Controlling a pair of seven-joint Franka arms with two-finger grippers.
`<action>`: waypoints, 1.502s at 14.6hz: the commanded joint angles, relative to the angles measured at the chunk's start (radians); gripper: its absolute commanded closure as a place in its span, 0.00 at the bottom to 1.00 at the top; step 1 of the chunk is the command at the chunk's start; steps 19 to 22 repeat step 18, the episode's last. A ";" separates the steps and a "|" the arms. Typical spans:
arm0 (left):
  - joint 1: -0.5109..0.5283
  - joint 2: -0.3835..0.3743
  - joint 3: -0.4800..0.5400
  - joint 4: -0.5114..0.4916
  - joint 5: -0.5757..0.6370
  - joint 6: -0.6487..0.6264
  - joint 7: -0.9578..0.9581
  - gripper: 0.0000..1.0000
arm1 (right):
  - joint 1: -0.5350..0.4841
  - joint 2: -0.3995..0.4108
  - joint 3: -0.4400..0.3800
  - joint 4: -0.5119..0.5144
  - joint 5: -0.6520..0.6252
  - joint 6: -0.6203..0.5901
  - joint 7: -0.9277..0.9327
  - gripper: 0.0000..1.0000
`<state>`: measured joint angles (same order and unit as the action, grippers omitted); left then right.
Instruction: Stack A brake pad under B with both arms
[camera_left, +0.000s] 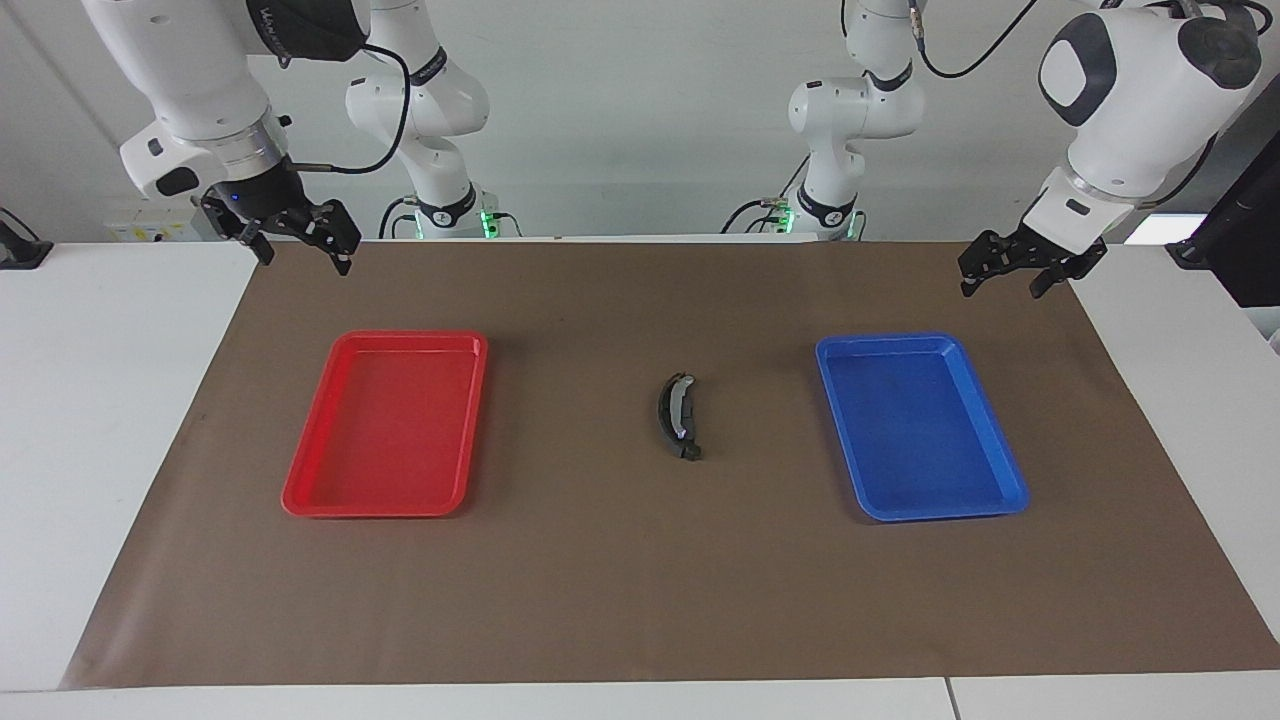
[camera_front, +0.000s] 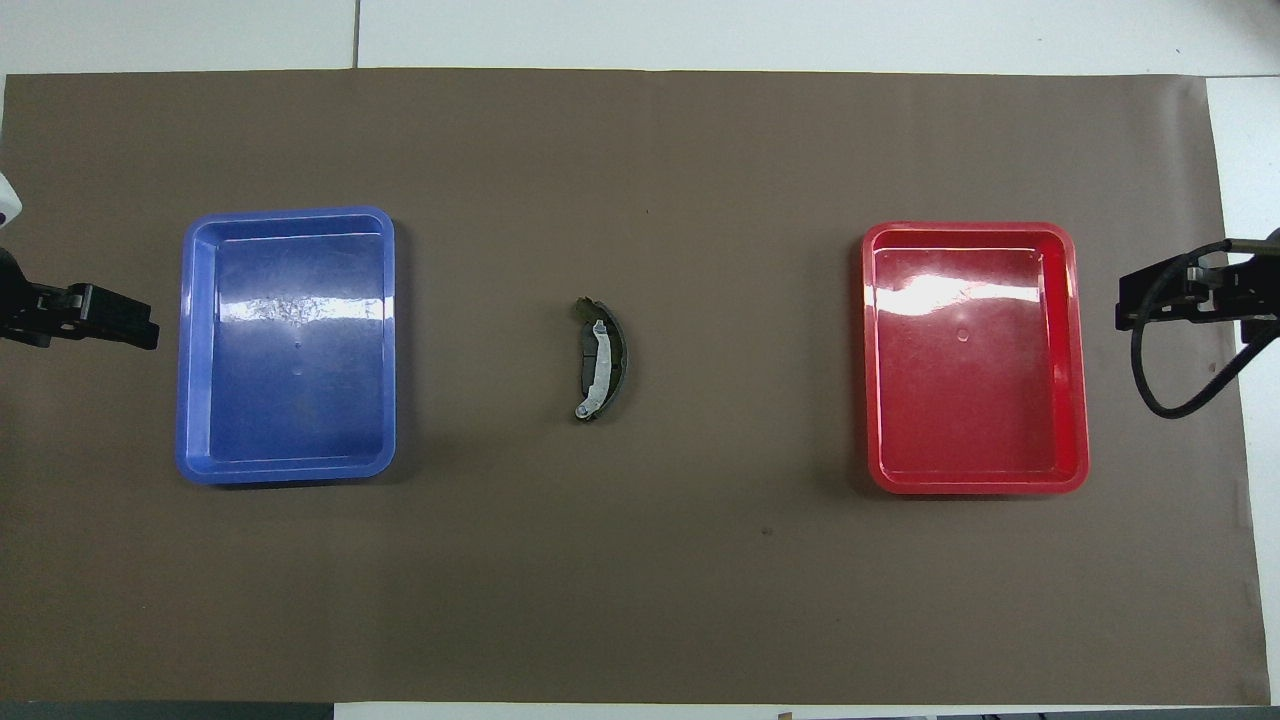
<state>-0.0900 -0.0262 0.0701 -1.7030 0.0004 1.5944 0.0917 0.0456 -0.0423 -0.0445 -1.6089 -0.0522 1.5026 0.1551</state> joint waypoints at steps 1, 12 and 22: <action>0.012 -0.005 -0.009 0.006 0.001 -0.011 0.006 0.01 | -0.003 0.001 -0.014 0.006 0.008 -0.012 -0.020 0.00; 0.012 -0.005 -0.009 0.006 0.001 -0.011 0.006 0.01 | 0.008 -0.007 -0.012 -0.009 0.014 0.013 -0.023 0.00; 0.012 -0.005 -0.009 0.006 0.001 -0.011 0.006 0.01 | 0.002 -0.005 -0.015 -0.009 0.057 0.021 -0.020 0.00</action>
